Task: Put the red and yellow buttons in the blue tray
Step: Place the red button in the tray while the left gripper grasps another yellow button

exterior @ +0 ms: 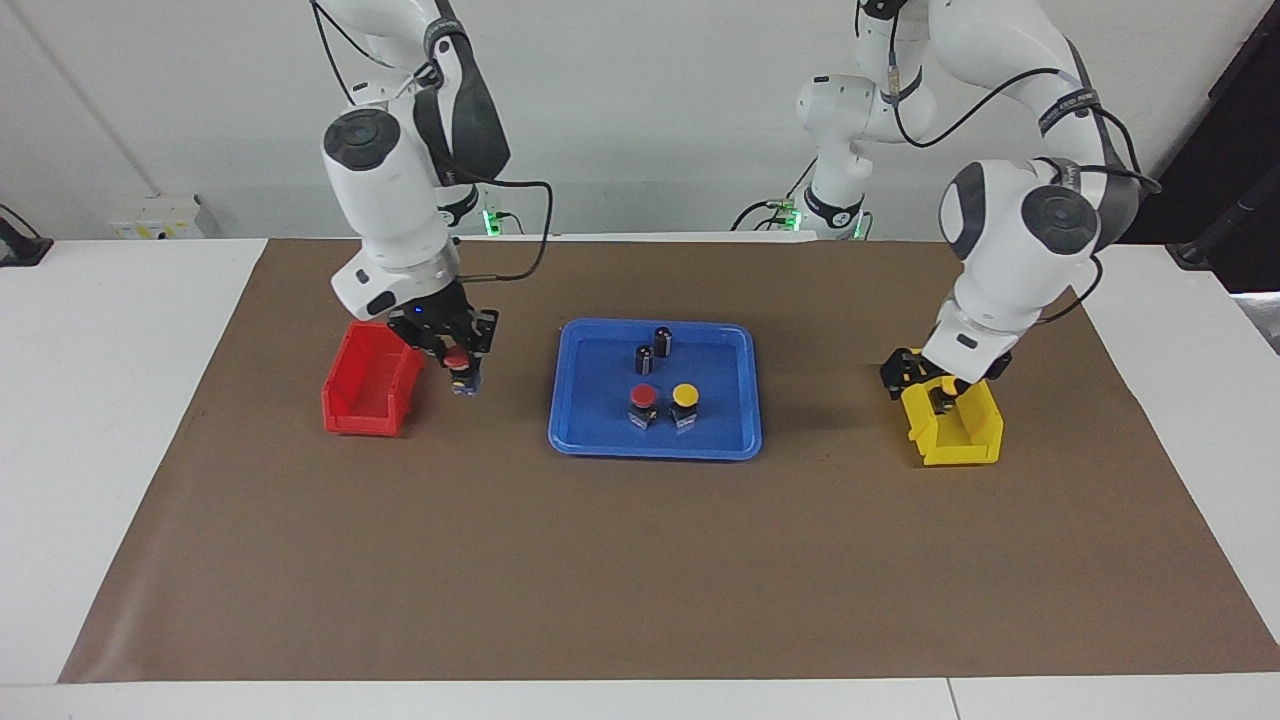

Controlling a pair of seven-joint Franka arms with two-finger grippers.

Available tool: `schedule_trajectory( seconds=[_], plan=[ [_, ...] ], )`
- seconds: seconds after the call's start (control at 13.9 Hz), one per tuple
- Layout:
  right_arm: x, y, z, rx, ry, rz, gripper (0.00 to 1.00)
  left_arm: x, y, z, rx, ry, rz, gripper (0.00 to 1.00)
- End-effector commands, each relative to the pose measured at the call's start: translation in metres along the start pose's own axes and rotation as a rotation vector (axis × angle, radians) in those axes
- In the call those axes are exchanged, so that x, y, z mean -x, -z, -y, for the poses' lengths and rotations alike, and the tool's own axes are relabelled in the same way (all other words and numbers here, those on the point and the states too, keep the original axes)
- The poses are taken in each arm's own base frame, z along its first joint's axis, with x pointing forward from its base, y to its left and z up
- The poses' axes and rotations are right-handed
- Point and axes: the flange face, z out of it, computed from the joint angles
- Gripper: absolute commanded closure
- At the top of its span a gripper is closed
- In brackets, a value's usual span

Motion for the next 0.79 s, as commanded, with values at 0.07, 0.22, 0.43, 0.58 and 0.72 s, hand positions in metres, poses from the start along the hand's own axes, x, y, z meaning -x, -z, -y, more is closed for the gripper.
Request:
schedule_trajectory(
  seconds=[0.07, 0.22, 0.43, 0.58, 0.72],
  plan=[
    [0.006, -0.058, 0.093, -0.013, -0.066, -0.002, 0.8, 0.021, -0.026, 0.057, -0.001, -0.037, -0.018, 0.16],
    [0.01, -0.085, 0.1, -0.003, -0.069, 0.007, 0.79, 0.032, -0.039, 0.07, 0.002, -0.017, -0.032, 0.25],
    [0.024, -0.115, 0.114, 0.018, -0.05, 0.029, 0.79, 0.045, -0.049, 0.076, 0.007, 0.001, -0.024, 0.29],
    [0.032, -0.132, 0.107, 0.024, -0.05, 0.035, 0.79, 0.05, -0.059, 0.068, 0.008, -0.007, -0.056, 0.29],
    [0.036, -0.137, 0.104, 0.032, -0.05, 0.043, 0.7, 0.054, -0.064, 0.063, 0.009, -0.015, -0.044, 0.29]
  ],
)
